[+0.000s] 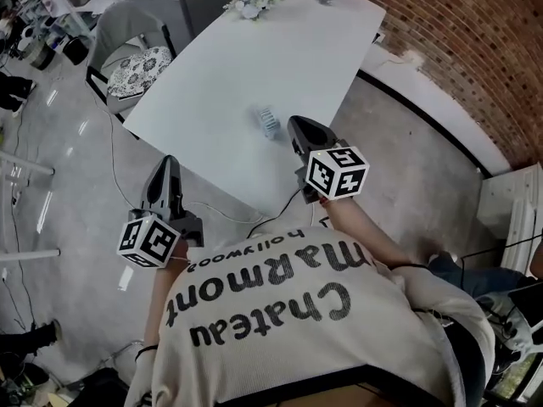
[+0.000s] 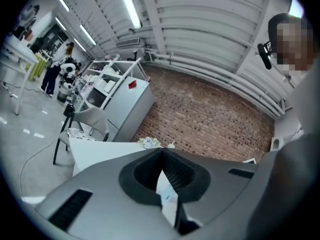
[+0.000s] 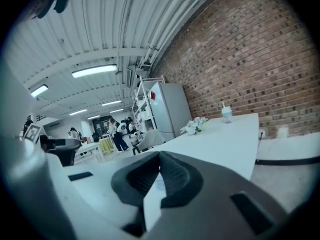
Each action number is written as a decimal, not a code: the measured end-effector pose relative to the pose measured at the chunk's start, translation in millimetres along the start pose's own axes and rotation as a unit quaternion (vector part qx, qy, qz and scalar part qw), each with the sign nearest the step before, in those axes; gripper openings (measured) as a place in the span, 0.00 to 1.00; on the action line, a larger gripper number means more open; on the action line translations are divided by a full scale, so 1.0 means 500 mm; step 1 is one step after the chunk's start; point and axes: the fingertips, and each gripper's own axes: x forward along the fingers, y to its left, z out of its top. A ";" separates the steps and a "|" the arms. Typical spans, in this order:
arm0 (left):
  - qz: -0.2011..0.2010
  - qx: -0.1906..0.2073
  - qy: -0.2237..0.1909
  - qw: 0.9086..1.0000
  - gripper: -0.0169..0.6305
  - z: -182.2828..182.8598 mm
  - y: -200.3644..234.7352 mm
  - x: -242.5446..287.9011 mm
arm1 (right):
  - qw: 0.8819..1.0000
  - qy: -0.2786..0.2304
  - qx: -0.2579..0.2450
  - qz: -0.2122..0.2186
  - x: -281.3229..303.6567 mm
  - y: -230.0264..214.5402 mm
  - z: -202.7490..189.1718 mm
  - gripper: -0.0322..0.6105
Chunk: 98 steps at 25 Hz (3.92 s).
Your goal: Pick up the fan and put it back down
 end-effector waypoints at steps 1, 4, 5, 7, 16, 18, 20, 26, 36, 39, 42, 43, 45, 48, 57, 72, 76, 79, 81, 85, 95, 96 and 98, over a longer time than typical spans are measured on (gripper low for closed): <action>0.003 -0.001 0.003 1.000 0.03 -0.002 0.004 0.000 | 1.000 -0.004 -0.001 0.005 0.006 0.001 -0.004 0.06; 0.008 -0.008 0.015 1.000 0.03 -0.013 0.011 0.010 | 1.000 0.000 0.005 0.020 0.024 0.000 -0.022 0.18; 0.008 -0.011 0.018 1.000 0.03 -0.018 0.013 0.018 | 1.000 0.005 0.007 0.022 0.031 -0.004 -0.029 0.19; 0.006 -0.013 0.021 1.000 0.03 -0.027 0.017 0.035 | 1.000 0.017 0.005 0.025 0.045 -0.011 -0.043 0.22; 0.015 -0.010 0.025 1.000 0.03 -0.033 0.024 0.035 | 0.998 0.045 -0.024 0.039 0.076 0.005 -0.080 0.39; 0.020 -0.010 0.028 0.999 0.03 -0.032 0.029 0.037 | 0.997 0.053 -0.036 0.043 0.087 0.010 -0.084 0.41; 0.019 -0.009 0.027 0.999 0.03 -0.030 0.031 0.040 | 0.996 0.063 -0.045 0.046 0.094 0.012 -0.089 0.42; 0.017 -0.006 0.031 0.999 0.03 -0.034 0.027 0.045 | 0.993 0.093 -0.061 0.046 0.102 0.007 -0.114 0.42; 0.026 0.000 0.028 0.999 0.03 -0.025 0.042 0.033 | 0.991 0.109 -0.074 0.028 0.126 -0.003 -0.143 0.40; 0.031 0.000 0.029 0.999 0.03 -0.023 0.047 0.028 | 0.990 0.114 -0.079 0.022 0.136 -0.005 -0.147 0.40; 0.033 -0.002 0.024 0.999 0.03 -0.023 0.058 0.022 | 0.989 0.111 -0.095 0.018 0.143 -0.002 -0.146 0.37; 0.034 -0.004 0.023 0.999 0.03 -0.024 0.061 0.020 | 0.989 0.109 -0.100 0.015 0.144 -0.002 -0.145 0.36; 0.036 -0.007 0.018 0.999 0.03 -0.024 0.066 0.019 | 0.990 0.106 -0.096 0.012 0.146 -0.004 -0.141 0.35; 0.043 -0.011 0.021 0.999 0.03 -0.025 0.070 0.015 | 0.991 0.106 -0.083 0.006 0.148 -0.011 -0.135 0.34; 0.046 -0.018 0.012 0.999 0.03 -0.018 0.088 0.012 | 0.993 0.108 -0.049 -0.008 0.153 -0.029 -0.124 0.34; 0.038 -0.034 0.019 0.999 0.03 -0.034 0.096 -0.006 | 0.994 0.112 0.011 0.012 0.121 0.023 -0.119 0.33; 0.035 -0.026 0.021 0.999 0.03 -0.034 0.103 -0.009 | 0.994 0.106 0.006 0.015 0.127 0.041 -0.111 0.33; 0.041 -0.013 0.023 0.999 0.03 -0.030 0.119 -0.013 | 0.994 0.107 0.003 0.014 0.135 0.052 -0.108 0.33; 0.043 0.008 0.030 0.999 0.03 -0.026 0.133 -0.012 | 0.994 0.107 0.000 0.012 0.146 0.063 -0.106 0.33; 0.035 0.017 0.045 0.998 0.03 -0.009 0.170 0.006 | 0.994 0.113 0.002 0.005 0.182 0.090 -0.101 0.33; 0.009 -0.005 0.063 0.998 0.03 0.064 0.296 0.041 | 0.993 0.115 0.017 -0.005 0.285 0.196 -0.089 0.33; 0.006 -0.003 0.064 0.998 0.03 0.075 0.310 0.042 | 0.993 0.114 0.018 -0.007 0.296 0.209 -0.089 0.33; -0.001 0.009 0.068 0.998 0.03 0.096 0.334 0.042 | 0.993 0.113 0.020 -0.009 0.316 0.236 -0.087 0.33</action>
